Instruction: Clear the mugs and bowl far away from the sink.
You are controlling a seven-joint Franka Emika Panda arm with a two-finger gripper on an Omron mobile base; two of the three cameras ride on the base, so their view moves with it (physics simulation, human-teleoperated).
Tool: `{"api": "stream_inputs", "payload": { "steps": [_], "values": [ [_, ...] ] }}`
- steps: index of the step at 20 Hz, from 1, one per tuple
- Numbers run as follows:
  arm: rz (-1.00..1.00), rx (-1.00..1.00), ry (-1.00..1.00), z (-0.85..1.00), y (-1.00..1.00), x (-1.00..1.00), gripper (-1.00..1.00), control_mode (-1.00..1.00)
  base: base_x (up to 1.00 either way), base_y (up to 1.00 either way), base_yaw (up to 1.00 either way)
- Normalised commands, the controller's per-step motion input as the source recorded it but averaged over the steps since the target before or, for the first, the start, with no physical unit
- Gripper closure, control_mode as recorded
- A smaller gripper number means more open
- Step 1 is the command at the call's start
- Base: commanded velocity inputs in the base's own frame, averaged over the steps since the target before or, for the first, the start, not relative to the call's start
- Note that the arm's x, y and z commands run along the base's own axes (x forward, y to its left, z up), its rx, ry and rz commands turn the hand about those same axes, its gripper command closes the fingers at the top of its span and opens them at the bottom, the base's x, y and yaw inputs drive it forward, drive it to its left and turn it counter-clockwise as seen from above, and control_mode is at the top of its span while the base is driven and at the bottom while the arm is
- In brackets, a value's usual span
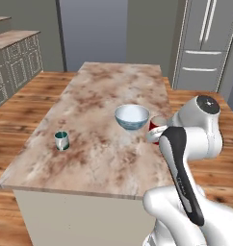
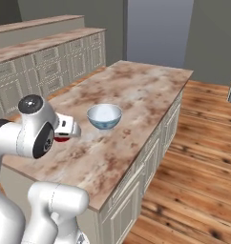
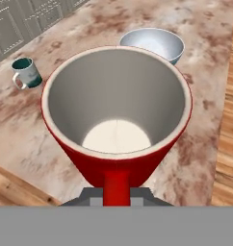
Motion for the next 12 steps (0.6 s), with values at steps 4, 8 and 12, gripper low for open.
{"api": "stream_inputs", "payload": {
  "steps": [4, 8, 12],
  "values": [
    [0.00, 0.00, 0.05, -0.35, 0.01, 0.05, 1.00, -1.00, 0.00, 0.00, 0.00],
    [0.00, 0.00, 0.03, -0.39, 0.04, 0.12, 1.00, -1.00, 0.00, 0.00, 0.00],
    [0.00, -0.05, 0.00, -0.33, 0.30, 0.16, 1.00, -1.00, 0.00, 0.00, 0.00]
  ]
}}
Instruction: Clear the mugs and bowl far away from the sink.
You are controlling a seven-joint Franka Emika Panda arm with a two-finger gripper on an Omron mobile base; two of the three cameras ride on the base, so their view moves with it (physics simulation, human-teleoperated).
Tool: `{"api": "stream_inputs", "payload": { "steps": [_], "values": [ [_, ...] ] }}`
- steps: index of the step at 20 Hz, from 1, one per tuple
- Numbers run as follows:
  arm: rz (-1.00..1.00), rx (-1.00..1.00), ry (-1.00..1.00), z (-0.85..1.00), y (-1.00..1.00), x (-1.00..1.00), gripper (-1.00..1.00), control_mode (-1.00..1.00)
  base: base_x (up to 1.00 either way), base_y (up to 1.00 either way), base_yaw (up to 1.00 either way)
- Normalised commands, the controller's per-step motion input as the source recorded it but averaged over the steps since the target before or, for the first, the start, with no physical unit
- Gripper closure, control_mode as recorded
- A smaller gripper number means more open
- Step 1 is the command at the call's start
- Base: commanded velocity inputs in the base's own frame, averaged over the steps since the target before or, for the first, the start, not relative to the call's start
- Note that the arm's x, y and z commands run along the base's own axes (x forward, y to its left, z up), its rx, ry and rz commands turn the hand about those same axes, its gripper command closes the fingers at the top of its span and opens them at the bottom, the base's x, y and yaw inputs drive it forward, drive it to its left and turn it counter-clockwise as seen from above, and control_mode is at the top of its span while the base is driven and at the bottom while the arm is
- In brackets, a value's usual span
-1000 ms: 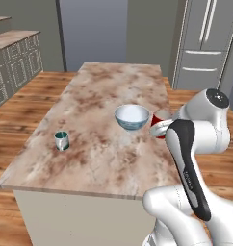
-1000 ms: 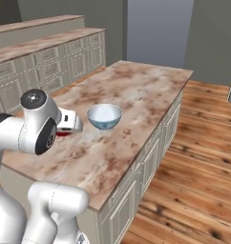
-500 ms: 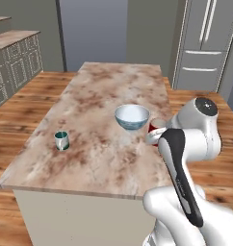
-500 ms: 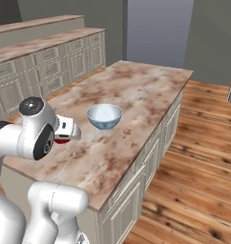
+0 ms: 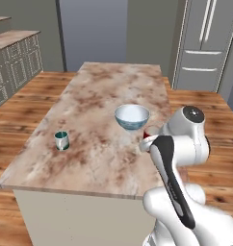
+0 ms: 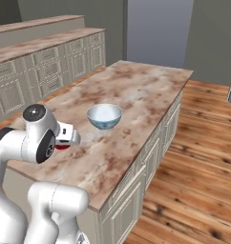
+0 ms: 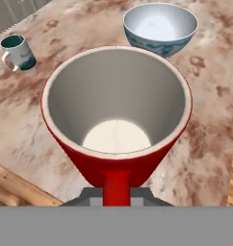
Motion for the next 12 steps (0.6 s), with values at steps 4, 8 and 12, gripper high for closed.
{"api": "stream_inputs", "payload": {
  "steps": [4, 8, 12],
  "values": [
    [-0.02, -0.06, 0.00, -0.28, 0.37, 0.23, 1.00, -1.00, 0.00, 0.00, 0.00],
    [-0.03, -0.05, 0.01, -0.25, 0.34, 0.26, 1.00, -1.00, 0.00, 0.00, 0.00],
    [-0.01, -0.03, 0.01, -0.25, 0.23, 0.28, 1.00, -1.00, 0.00, 0.00, 0.00]
  ]
}}
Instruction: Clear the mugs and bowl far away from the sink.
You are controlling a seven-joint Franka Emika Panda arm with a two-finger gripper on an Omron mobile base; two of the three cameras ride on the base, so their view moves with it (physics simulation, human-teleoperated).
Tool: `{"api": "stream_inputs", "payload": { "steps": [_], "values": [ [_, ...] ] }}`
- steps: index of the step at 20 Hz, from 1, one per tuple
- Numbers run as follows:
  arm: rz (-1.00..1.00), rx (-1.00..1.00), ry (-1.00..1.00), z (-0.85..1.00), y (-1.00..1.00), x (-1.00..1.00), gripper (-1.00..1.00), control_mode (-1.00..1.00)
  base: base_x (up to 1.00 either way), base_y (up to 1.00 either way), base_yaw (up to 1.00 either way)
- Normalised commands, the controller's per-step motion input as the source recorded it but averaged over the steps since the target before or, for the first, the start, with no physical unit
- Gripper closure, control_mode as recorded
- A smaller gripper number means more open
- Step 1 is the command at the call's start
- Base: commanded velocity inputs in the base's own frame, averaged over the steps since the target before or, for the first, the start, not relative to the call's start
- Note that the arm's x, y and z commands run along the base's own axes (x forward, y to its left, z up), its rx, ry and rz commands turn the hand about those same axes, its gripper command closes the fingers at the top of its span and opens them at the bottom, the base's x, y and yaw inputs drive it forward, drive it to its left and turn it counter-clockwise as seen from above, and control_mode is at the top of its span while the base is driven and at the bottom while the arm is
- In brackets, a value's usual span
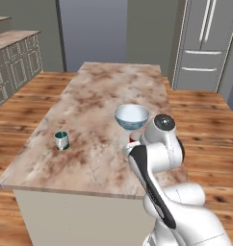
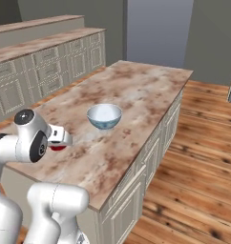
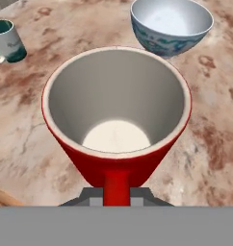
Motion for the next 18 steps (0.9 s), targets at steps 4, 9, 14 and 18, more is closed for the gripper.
{"api": "stream_inputs", "payload": {
  "steps": [4, 9, 14, 18],
  "values": [
    [0.00, 0.00, 0.01, -0.26, 0.07, 0.26, 1.00, -1.00, 0.00, 0.00, 0.00],
    [0.00, 0.00, 0.03, -0.21, 0.07, 0.28, 1.00, -1.00, 0.00, 0.00, 0.00],
    [0.00, 0.00, 0.00, -0.12, 0.01, 0.18, 1.00, -1.00, 0.00, 0.00, 0.00],
    [0.00, 0.03, 0.00, -0.19, 0.01, 0.12, 1.00, -1.00, 0.00, 0.00, 0.00]
  ]
}}
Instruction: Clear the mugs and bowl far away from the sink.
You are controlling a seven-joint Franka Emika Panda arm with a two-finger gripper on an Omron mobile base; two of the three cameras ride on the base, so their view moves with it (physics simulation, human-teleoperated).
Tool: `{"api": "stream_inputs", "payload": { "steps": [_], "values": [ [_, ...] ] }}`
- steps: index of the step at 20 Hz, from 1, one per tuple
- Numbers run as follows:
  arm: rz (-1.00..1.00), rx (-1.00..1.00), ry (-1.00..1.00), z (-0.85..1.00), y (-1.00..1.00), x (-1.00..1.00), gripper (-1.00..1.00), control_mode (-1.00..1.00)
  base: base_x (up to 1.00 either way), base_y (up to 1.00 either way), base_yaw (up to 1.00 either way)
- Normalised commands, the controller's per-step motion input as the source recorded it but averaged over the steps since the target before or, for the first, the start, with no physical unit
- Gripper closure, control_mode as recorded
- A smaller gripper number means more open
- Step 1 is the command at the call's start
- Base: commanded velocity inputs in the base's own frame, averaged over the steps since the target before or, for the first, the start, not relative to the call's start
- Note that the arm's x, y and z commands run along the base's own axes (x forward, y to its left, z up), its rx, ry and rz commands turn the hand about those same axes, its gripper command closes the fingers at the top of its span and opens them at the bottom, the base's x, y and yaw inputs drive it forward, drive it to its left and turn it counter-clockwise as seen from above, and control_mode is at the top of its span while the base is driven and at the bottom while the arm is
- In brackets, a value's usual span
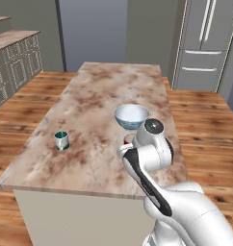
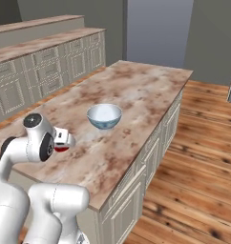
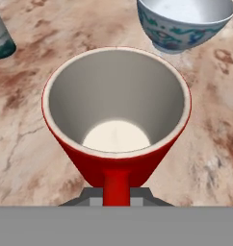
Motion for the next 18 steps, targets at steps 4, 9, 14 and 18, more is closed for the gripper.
{"api": "stream_inputs", "payload": {
  "steps": [4, 9, 14, 18],
  "values": [
    [0.00, 0.09, 0.01, -0.25, 0.00, 0.15, 1.00, -1.00, 0.00, 0.00, 0.00],
    [0.00, 0.03, 0.00, -0.27, 0.03, 0.26, 1.00, -1.00, 0.00, 0.00, 0.00],
    [-0.03, 0.00, 0.00, -0.21, 0.18, 0.37, 1.00, -1.00, 0.00, 0.00, 0.00],
    [-0.04, 0.00, 0.06, -0.12, 0.22, 0.42, 1.00, -1.00, 0.00, 0.00, 0.00]
  ]
}}
